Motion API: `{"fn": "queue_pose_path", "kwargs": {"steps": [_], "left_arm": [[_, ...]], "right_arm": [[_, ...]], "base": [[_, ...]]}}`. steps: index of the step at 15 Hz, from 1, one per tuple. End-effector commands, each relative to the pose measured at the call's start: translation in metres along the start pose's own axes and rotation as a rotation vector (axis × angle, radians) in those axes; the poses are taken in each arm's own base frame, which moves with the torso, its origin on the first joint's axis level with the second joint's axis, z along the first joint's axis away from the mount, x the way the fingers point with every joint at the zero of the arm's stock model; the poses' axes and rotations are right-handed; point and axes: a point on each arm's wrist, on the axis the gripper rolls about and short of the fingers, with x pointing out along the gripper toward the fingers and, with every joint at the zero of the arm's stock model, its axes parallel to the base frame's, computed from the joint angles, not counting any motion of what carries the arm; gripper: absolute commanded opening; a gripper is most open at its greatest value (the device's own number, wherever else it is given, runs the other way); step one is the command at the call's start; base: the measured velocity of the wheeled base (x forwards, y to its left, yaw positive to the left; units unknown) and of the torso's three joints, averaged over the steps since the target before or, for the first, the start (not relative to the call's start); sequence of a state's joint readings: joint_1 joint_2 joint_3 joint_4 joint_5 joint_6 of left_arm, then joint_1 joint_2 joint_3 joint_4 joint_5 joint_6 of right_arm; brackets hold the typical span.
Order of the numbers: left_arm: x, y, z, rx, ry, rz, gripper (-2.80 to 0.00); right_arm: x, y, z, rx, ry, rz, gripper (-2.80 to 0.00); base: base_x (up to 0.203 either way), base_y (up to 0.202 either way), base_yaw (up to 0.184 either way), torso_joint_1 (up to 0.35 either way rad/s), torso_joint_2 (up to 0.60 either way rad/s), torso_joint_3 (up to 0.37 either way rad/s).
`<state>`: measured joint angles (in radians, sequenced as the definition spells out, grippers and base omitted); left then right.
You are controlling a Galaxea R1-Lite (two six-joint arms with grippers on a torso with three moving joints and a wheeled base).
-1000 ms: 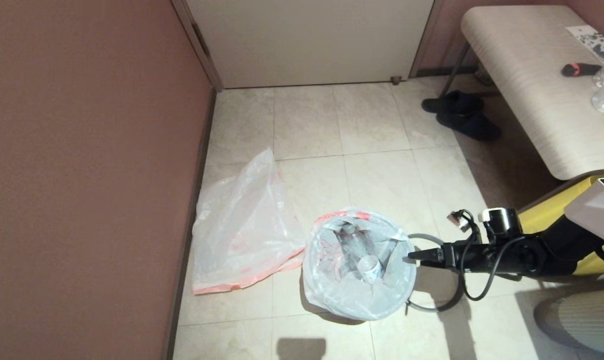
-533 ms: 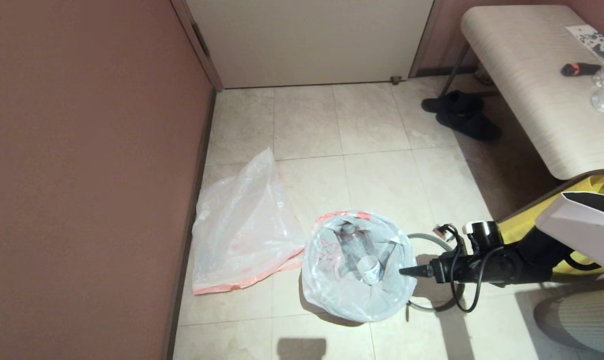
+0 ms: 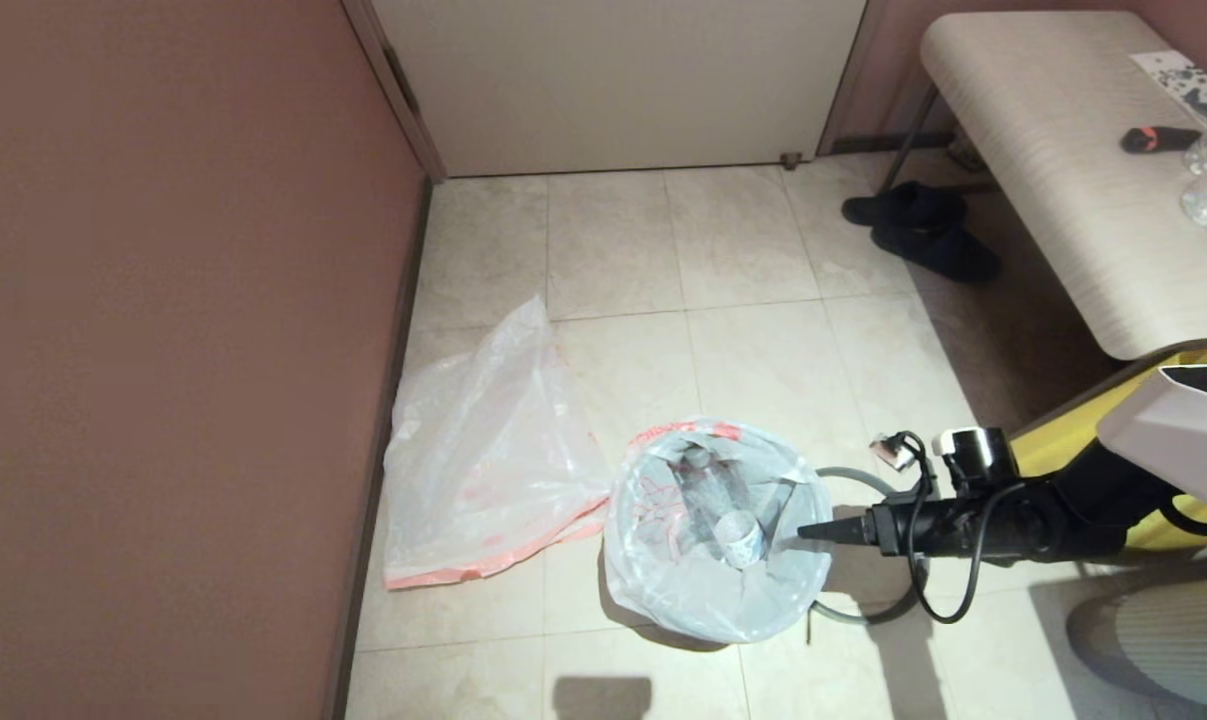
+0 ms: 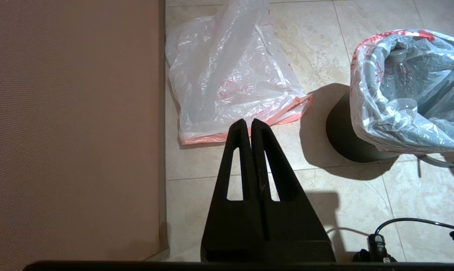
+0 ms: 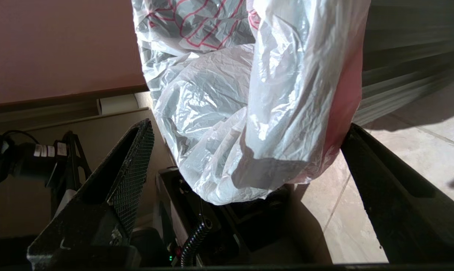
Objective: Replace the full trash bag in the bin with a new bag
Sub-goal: Place the trash bag on the floor
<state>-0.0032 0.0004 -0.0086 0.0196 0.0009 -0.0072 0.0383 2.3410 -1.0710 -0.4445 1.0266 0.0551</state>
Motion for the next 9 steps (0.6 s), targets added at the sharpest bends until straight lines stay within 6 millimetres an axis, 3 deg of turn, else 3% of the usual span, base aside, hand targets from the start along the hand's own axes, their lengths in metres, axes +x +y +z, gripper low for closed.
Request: {"fn": "queue_pose_path", "kwargs": {"steps": [1, 9], "left_arm": [[0.0, 0.0, 0.0, 0.0, 0.0, 0.001, -2.8], [0.0, 0.0, 0.0, 0.0, 0.001, 0.001, -2.8]], "right_arm": [[-0.005, 0.009, 0.001, -0.01, -0.006, 0.007, 0.0], [-0.018, 0.028, -0.001, -0.014, -0.009, 0.048, 0.0]], "base": [[0.0, 0.0, 0.0, 0.0, 0.0, 0.0], [0.0, 0.0, 0.0, 0.0, 0.0, 0.0]]}}
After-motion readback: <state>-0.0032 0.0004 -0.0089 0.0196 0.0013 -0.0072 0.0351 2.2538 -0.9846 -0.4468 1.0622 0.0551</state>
